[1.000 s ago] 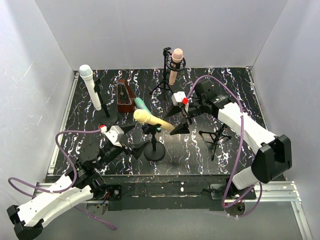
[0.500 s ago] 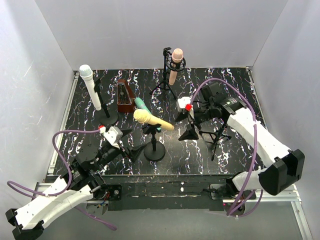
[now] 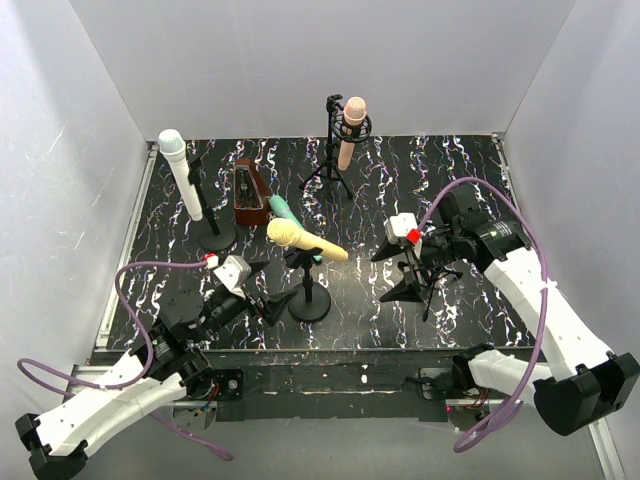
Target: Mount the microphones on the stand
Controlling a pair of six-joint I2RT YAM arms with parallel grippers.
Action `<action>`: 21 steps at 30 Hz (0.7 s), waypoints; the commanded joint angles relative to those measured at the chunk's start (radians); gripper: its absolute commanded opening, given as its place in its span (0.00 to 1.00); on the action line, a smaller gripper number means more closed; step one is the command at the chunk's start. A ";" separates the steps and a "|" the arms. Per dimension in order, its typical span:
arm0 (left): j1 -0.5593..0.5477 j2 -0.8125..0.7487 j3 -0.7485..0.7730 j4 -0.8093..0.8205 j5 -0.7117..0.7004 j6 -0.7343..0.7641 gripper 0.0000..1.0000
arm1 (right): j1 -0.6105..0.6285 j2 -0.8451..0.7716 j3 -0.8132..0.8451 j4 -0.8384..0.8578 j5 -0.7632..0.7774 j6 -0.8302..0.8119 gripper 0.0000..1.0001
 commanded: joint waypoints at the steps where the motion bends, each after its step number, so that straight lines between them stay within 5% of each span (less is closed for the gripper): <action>1: 0.003 0.045 -0.018 0.078 -0.001 0.012 0.98 | -0.055 -0.047 -0.086 0.073 -0.152 0.081 0.94; 21: 0.003 0.160 -0.189 0.388 0.000 0.044 0.98 | -0.116 -0.107 -0.190 0.150 -0.281 0.136 0.94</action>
